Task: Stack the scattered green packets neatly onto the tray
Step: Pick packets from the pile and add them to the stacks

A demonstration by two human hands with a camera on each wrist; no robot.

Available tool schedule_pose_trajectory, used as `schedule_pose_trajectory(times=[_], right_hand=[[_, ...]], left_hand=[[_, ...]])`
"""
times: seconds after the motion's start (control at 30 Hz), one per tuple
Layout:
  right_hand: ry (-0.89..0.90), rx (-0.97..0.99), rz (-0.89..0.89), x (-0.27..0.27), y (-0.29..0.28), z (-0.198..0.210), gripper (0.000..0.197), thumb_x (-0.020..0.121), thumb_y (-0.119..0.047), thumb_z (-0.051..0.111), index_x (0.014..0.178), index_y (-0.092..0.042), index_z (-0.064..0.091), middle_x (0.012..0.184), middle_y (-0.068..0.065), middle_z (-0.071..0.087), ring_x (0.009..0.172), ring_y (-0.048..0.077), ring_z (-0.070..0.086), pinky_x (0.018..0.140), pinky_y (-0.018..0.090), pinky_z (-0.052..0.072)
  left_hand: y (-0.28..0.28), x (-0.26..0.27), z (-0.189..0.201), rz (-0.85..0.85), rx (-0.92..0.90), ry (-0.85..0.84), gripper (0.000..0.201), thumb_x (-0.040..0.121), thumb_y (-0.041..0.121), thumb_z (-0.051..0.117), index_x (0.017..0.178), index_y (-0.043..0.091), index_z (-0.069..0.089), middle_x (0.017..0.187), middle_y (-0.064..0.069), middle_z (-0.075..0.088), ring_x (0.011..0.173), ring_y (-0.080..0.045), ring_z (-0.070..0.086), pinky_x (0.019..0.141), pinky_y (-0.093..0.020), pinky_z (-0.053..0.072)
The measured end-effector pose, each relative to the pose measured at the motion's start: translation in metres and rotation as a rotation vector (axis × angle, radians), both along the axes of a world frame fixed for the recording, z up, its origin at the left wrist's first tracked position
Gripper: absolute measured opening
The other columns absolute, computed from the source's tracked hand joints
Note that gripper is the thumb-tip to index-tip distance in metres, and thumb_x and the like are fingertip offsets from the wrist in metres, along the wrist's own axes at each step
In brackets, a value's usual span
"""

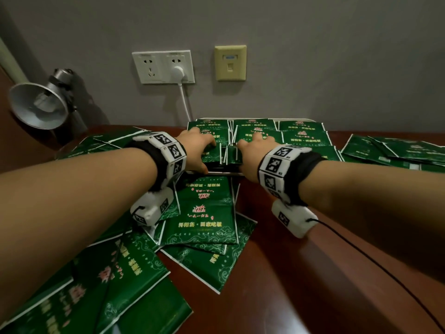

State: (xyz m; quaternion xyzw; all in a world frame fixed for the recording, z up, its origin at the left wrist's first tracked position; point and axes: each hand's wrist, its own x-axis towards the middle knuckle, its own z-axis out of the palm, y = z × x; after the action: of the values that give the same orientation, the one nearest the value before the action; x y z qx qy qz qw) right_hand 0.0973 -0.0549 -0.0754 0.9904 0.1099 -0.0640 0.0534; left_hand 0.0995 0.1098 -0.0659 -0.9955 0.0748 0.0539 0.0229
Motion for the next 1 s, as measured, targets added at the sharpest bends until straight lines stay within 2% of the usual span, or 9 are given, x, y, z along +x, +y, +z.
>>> schedule_pose_trajectory(times=[0.17,0.23,0.37,0.53,0.63,0.7,0.77,0.87,1.0], right_hand=[[0.022,-0.009,0.044,0.000,-0.005,-0.001,0.066,0.087,-0.032,0.065,0.143,-0.028,0.033,0.132,0.012,0.038,0.123,0.039,0.042,0.098,0.053,0.044],[0.020,0.016,0.069,-0.002,-0.006,-0.001,0.067,0.084,-0.035,0.067,0.141,-0.025,0.034,0.131,0.012,0.040,0.120,0.038,0.047,0.096,0.051,0.046],[0.013,0.114,0.126,-0.005,-0.004,-0.001,0.058,0.085,-0.031,0.064,0.134,-0.014,0.039,0.126,0.013,0.049,0.112,0.034,0.055,0.094,0.046,0.049],[0.003,0.080,0.147,-0.007,-0.007,-0.006,0.067,0.085,-0.031,0.061,0.142,-0.012,0.031,0.139,0.013,0.044,0.132,0.033,0.037,0.107,0.048,0.037],[0.016,0.093,0.170,-0.015,-0.012,0.001,0.073,0.087,-0.031,0.059,0.148,-0.012,0.023,0.150,0.013,0.034,0.144,0.033,0.020,0.114,0.049,0.027],[0.009,0.102,0.177,-0.026,-0.022,0.011,0.076,0.088,-0.035,0.058,0.150,-0.012,0.021,0.153,0.014,0.030,0.145,0.034,0.017,0.116,0.048,0.024],[-0.021,0.109,0.169,-0.040,-0.042,0.023,0.079,0.086,-0.043,0.058,0.149,-0.011,0.023,0.150,0.016,0.034,0.141,0.035,0.027,0.114,0.046,0.028],[-0.089,0.153,0.108,-0.068,-0.093,0.040,0.073,0.084,-0.050,0.058,0.143,-0.012,0.035,0.139,0.015,0.049,0.127,0.034,0.048,0.104,0.042,0.041],[-0.067,0.060,-0.051,-0.121,-0.185,0.053,0.065,0.087,-0.042,0.062,0.139,-0.010,0.040,0.134,0.016,0.054,0.121,0.034,0.054,0.098,0.037,0.045]], left_hand=[[-0.009,-0.005,-0.002,-0.077,-0.030,0.015,0.067,0.076,0.020,0.081,0.135,0.023,0.050,0.128,-0.007,0.047,0.114,-0.025,0.052,0.091,-0.031,0.044],[-0.013,-0.007,-0.003,-0.100,-0.044,0.012,0.065,0.077,0.019,0.080,0.136,0.019,0.051,0.128,-0.007,0.050,0.115,-0.024,0.052,0.091,-0.030,0.043],[-0.019,-0.009,-0.002,-0.126,-0.068,-0.007,0.056,0.082,0.023,0.075,0.133,0.013,0.055,0.126,-0.009,0.057,0.114,-0.025,0.055,0.092,-0.031,0.045],[-0.025,-0.014,0.003,-0.117,-0.043,-0.030,0.050,0.081,0.023,0.074,0.127,0.010,0.059,0.119,-0.012,0.061,0.106,-0.026,0.058,0.089,-0.034,0.049],[-0.031,-0.020,0.009,-0.104,-0.032,-0.063,0.060,0.082,0.026,0.073,0.137,0.014,0.051,0.128,-0.011,0.052,0.116,-0.027,0.052,0.094,-0.031,0.044],[-0.040,-0.026,0.015,-0.103,-0.045,-0.088,0.063,0.082,0.025,0.073,0.139,0.016,0.048,0.131,-0.012,0.050,0.119,-0.027,0.050,0.098,-0.031,0.042],[-0.056,-0.035,0.020,-0.125,-0.054,-0.106,0.061,0.084,0.024,0.071,0.139,0.016,0.048,0.132,-0.012,0.049,0.121,-0.028,0.049,0.099,-0.032,0.041],[-0.093,-0.052,0.023,-0.204,-0.050,-0.114,0.055,0.086,0.024,0.067,0.137,0.015,0.049,0.131,-0.014,0.049,0.123,-0.031,0.047,0.102,-0.035,0.040],[-0.163,-0.091,0.023,-0.351,-0.064,-0.067,0.046,0.089,0.021,0.064,0.133,0.015,0.053,0.129,-0.014,0.052,0.118,-0.030,0.052,0.096,-0.035,0.044]])
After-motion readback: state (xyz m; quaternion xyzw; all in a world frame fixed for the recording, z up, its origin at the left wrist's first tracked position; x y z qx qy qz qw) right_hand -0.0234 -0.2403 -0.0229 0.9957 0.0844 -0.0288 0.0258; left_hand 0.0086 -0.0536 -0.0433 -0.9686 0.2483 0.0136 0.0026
